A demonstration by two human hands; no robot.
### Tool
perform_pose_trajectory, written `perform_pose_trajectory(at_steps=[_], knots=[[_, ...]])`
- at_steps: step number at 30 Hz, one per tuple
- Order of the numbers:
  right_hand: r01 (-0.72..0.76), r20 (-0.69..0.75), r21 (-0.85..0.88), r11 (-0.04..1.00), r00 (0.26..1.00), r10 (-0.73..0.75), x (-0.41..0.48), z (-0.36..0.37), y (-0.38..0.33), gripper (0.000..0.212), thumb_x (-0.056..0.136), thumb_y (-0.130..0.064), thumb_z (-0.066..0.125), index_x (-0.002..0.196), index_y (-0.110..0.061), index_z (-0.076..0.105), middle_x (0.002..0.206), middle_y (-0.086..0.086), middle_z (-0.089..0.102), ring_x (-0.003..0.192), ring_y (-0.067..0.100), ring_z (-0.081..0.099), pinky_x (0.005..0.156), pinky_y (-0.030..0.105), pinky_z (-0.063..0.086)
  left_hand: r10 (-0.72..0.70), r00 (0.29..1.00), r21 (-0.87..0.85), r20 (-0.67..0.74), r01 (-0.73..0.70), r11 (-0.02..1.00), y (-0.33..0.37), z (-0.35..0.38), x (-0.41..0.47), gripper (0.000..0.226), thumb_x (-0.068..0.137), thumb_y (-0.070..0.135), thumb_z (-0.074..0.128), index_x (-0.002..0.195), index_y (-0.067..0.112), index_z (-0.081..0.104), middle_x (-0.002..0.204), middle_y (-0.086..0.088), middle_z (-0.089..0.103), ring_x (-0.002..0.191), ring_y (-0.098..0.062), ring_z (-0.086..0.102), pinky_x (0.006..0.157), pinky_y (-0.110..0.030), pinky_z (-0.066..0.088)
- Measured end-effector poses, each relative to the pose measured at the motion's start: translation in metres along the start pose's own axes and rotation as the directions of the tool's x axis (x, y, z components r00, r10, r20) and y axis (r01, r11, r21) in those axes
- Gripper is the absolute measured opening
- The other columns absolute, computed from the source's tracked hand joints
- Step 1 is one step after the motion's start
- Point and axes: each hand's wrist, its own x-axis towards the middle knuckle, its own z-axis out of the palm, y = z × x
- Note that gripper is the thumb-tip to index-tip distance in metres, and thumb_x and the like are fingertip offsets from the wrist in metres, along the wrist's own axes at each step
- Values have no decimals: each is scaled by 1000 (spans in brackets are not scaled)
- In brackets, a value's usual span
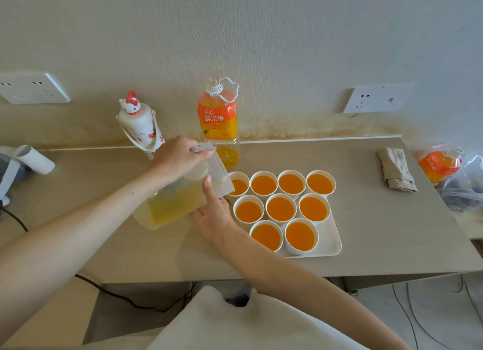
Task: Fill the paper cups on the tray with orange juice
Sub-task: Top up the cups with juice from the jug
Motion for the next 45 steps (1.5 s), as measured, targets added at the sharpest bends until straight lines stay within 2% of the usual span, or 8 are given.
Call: perform_pose_trajectory(at_steps=[24,30,34,39,45], knots=[[-7,5,21,1000,1000,7,4,-1,0,87,65,-51,76,139,-18,45,126,7,66,114,23,65,96,41,54,0,1000,-4,-4,0,1000,0,0,3,52,88,46,61,56,17,32,52,3,32,51,-16,32,57,-31,26],[11,43,28,1000,999,-13,4,-1,0,82,66,-50,75,138,-20,48,124,6,68,114,22,65,101,44,50,2,1000,15,-16,-2,1000,1,-2,2,51,89,46,60,56,17,35,52,3,35,50,-15,34,55,-29,25],[17,47,13,1000,999,-18,7,-2,2,92,59,-56,80,138,-21,48,124,6,67,114,23,65,101,45,50,6,1000,6,-20,-5,1000,0,-1,3,51,89,46,60,56,17,35,52,2,35,51,-16,35,55,-29,26],[13,46,6,1000,999,-13,6,-3,1,82,66,-52,75,137,-21,48,125,5,67,115,23,64,102,44,50,11,1000,-2,-14,-11,1000,-2,1,4,50,89,46,61,56,17,37,52,2,36,52,-17,37,56,-29,27],[24,54,-11,1000,998,-24,4,-2,0,81,67,-52,75,137,-20,49,124,6,68,116,23,64,103,46,48,19,1000,25,-16,-19,1000,0,-1,3,52,89,46,60,56,16,35,52,2,35,52,-18,36,56,-30,26]])
